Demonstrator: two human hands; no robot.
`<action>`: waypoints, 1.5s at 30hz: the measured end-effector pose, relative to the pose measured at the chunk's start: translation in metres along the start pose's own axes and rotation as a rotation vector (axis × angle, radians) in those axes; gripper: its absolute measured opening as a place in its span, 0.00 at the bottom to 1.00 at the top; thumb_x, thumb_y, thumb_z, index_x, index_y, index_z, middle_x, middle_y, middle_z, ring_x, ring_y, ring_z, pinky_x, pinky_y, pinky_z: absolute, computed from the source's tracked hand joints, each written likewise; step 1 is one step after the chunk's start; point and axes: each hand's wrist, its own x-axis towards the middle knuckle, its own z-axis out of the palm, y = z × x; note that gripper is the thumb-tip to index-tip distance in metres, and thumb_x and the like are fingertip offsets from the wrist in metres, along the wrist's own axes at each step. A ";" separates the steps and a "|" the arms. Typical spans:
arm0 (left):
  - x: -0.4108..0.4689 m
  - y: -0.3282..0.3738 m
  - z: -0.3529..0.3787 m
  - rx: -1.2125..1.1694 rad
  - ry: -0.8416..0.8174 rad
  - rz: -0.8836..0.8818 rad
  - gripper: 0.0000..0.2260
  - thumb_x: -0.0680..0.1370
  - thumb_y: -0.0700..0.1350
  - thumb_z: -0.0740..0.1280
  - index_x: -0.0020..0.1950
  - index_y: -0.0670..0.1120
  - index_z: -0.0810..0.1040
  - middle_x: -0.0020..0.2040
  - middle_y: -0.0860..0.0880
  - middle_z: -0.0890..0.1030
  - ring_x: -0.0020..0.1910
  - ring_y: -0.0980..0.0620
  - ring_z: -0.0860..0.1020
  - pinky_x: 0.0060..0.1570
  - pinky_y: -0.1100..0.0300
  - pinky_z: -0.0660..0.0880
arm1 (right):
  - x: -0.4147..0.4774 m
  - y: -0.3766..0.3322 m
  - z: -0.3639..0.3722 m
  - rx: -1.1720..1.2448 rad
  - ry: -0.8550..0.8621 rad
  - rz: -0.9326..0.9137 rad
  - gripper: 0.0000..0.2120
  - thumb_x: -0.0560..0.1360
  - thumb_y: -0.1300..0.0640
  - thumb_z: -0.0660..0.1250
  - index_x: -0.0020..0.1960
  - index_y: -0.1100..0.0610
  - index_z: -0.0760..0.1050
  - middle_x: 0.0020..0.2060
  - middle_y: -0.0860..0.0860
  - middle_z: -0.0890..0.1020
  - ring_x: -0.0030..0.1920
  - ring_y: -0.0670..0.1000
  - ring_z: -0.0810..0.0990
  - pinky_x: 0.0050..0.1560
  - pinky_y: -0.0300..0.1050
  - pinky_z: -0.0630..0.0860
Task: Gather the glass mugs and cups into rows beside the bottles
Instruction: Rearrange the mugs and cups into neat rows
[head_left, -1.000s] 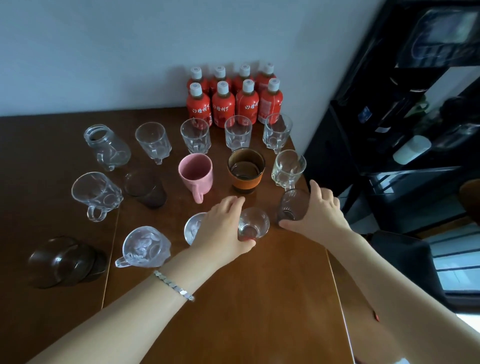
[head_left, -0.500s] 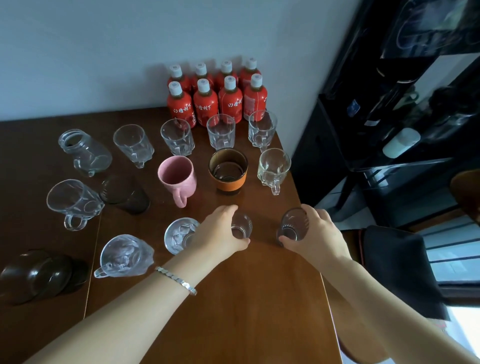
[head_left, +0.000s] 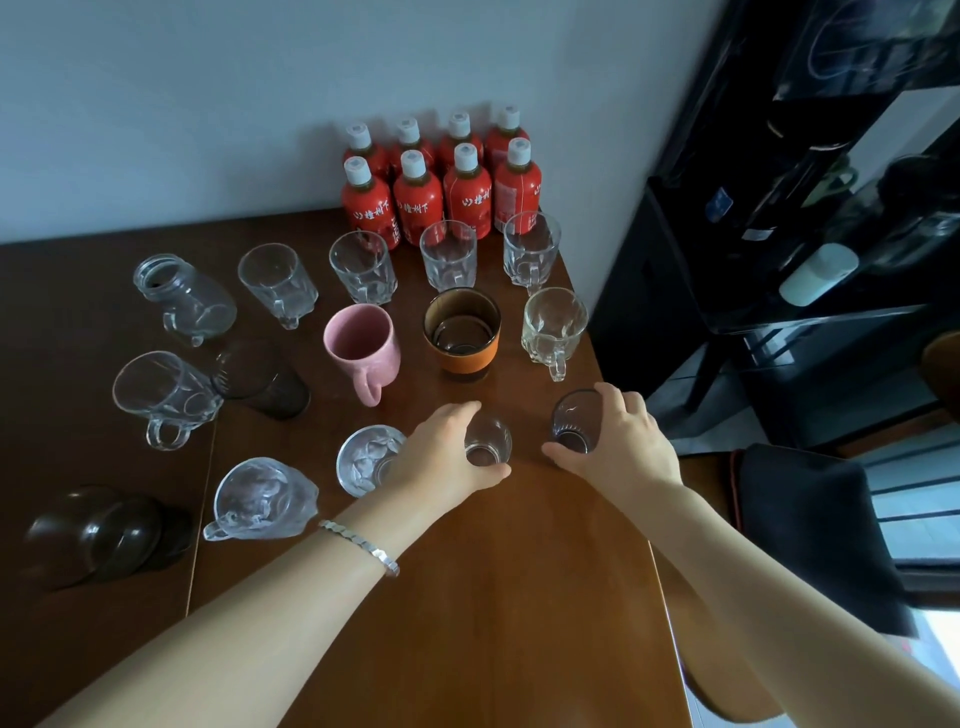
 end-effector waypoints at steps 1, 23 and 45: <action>0.000 0.001 -0.002 -0.014 -0.014 -0.005 0.35 0.72 0.56 0.72 0.75 0.48 0.63 0.73 0.49 0.68 0.71 0.49 0.69 0.67 0.53 0.70 | -0.002 0.000 -0.001 -0.003 -0.008 -0.008 0.47 0.67 0.35 0.70 0.76 0.52 0.53 0.71 0.54 0.65 0.70 0.56 0.66 0.63 0.51 0.73; -0.044 -0.067 -0.052 -0.078 0.302 -0.217 0.15 0.79 0.44 0.63 0.66 0.45 0.74 0.66 0.47 0.76 0.64 0.48 0.75 0.53 0.60 0.72 | -0.014 -0.067 0.024 -0.165 -0.183 -0.381 0.37 0.71 0.49 0.72 0.74 0.51 0.58 0.66 0.51 0.67 0.66 0.54 0.69 0.57 0.48 0.74; -0.129 -0.264 -0.147 0.297 0.049 -0.167 0.38 0.74 0.54 0.67 0.78 0.50 0.51 0.79 0.49 0.53 0.77 0.45 0.56 0.71 0.49 0.63 | -0.104 -0.263 0.117 -0.205 -0.265 -0.227 0.51 0.67 0.34 0.69 0.77 0.56 0.47 0.67 0.57 0.64 0.68 0.58 0.69 0.62 0.51 0.73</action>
